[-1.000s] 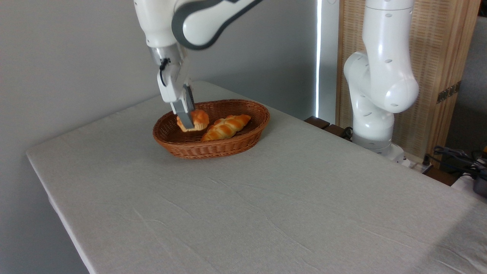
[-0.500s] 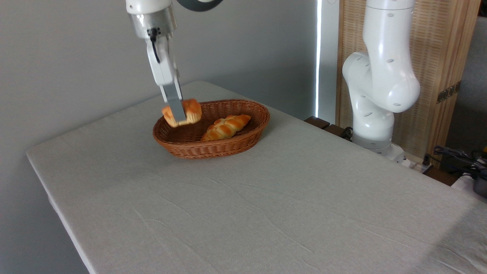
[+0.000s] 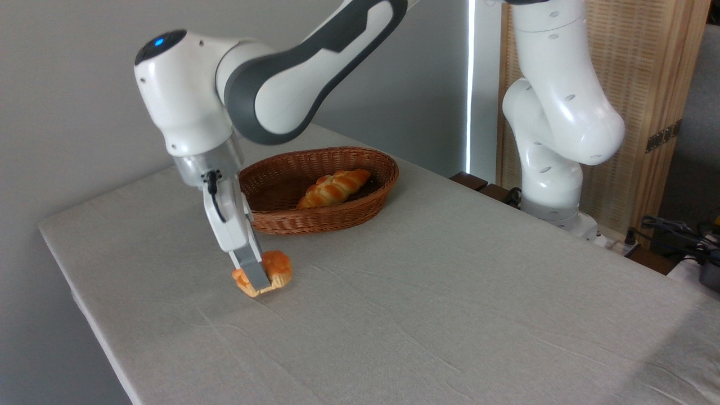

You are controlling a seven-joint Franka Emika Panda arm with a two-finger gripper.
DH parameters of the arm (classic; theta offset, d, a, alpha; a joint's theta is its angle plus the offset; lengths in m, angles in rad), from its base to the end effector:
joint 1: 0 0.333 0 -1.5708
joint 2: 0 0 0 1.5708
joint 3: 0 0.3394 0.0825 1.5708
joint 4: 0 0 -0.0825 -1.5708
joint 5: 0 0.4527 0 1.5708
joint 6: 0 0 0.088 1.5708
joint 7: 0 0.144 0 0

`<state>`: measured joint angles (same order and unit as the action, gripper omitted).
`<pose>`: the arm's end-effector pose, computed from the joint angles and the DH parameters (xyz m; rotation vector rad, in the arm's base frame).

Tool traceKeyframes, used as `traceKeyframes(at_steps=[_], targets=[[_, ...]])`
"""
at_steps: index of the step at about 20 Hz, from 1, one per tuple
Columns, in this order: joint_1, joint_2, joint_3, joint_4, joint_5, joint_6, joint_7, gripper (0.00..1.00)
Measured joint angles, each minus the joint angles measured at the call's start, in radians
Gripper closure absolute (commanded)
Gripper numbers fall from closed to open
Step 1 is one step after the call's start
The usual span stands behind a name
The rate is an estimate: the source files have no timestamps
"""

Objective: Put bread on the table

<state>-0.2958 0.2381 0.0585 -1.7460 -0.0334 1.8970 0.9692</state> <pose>0.6626 -0.1659 0.3863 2.5561 -1.7403 -0.1156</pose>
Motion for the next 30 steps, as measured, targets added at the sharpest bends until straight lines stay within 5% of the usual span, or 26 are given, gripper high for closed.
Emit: traceKeyframes(at_steps=[13, 17, 23, 30], targets=[[-0.002, 0.004, 0.001, 0.056, 0.010, -0.007, -0.002, 0.00], [0.012, -0.061, 0.028, 0.131, 0.010, -0.124, -0.012, 0.00], [0.125, -0.193, 0.010, 0.145, 0.010, -0.228, -0.195, 0.00], [0.138, -0.215, 0.010, 0.165, 0.010, -0.232, -0.312, 0.00]])
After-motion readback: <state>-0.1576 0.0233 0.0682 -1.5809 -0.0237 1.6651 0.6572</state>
